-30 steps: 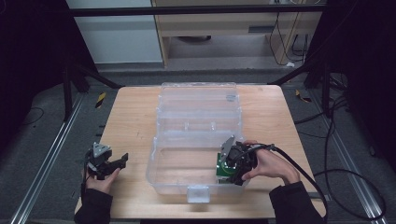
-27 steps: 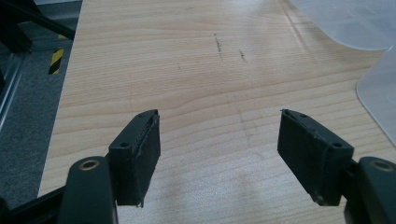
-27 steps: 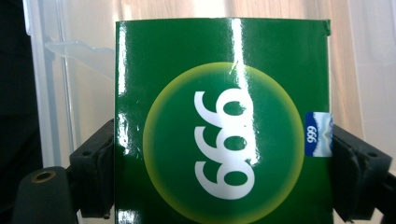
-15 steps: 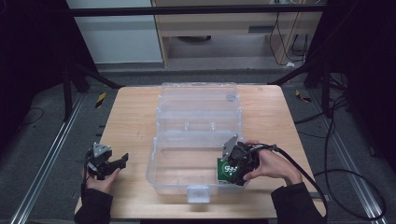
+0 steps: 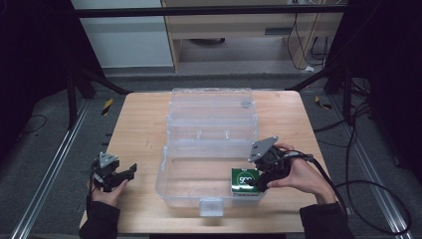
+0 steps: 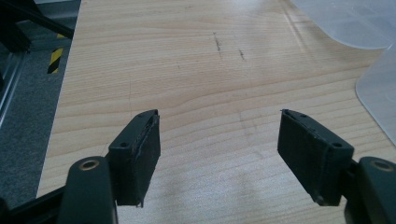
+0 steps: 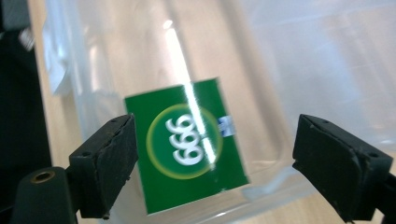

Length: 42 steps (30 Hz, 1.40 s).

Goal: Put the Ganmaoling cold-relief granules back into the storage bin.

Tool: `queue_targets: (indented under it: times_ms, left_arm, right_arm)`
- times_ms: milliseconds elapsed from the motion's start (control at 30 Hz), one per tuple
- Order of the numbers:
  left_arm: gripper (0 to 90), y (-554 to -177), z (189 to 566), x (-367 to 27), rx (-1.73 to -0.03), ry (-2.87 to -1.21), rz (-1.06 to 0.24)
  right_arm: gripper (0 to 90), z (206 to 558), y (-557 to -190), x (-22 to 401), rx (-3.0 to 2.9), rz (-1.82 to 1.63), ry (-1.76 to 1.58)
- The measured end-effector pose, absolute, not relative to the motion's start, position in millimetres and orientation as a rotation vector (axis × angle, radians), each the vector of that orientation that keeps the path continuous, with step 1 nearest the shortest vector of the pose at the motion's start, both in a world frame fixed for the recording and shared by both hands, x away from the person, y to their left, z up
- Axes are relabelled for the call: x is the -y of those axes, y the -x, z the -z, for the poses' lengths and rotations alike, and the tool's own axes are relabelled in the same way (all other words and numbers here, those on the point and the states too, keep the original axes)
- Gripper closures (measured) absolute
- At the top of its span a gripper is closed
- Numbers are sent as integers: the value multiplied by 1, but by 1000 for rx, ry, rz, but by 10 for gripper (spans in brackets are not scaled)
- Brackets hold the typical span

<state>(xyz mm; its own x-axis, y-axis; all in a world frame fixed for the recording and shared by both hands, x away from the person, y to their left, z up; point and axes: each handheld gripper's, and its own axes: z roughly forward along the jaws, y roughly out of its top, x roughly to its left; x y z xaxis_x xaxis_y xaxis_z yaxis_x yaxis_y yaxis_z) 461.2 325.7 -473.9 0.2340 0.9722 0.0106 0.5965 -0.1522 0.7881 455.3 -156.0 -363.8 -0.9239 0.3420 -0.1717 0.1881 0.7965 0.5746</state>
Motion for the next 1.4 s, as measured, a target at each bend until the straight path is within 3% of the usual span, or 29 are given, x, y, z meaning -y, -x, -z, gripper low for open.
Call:
queue_targets:
  times_ms: [600,1000,1400]
  left_arm:
    - [294,-461,474,-325,-1441,-1842,-717]
    - [368,-461,474,-324,-1429,-1852,-704]
    - [384,-461,474,-325,-1431,-1857,-708]
  right_arm:
    - [59,368,-440,217,-2269,-1116,-853]
    - [53,404,-447,269,-1999,-1139,-1167]
    - [54,442,-453,303,-1840,-1087,-1418]
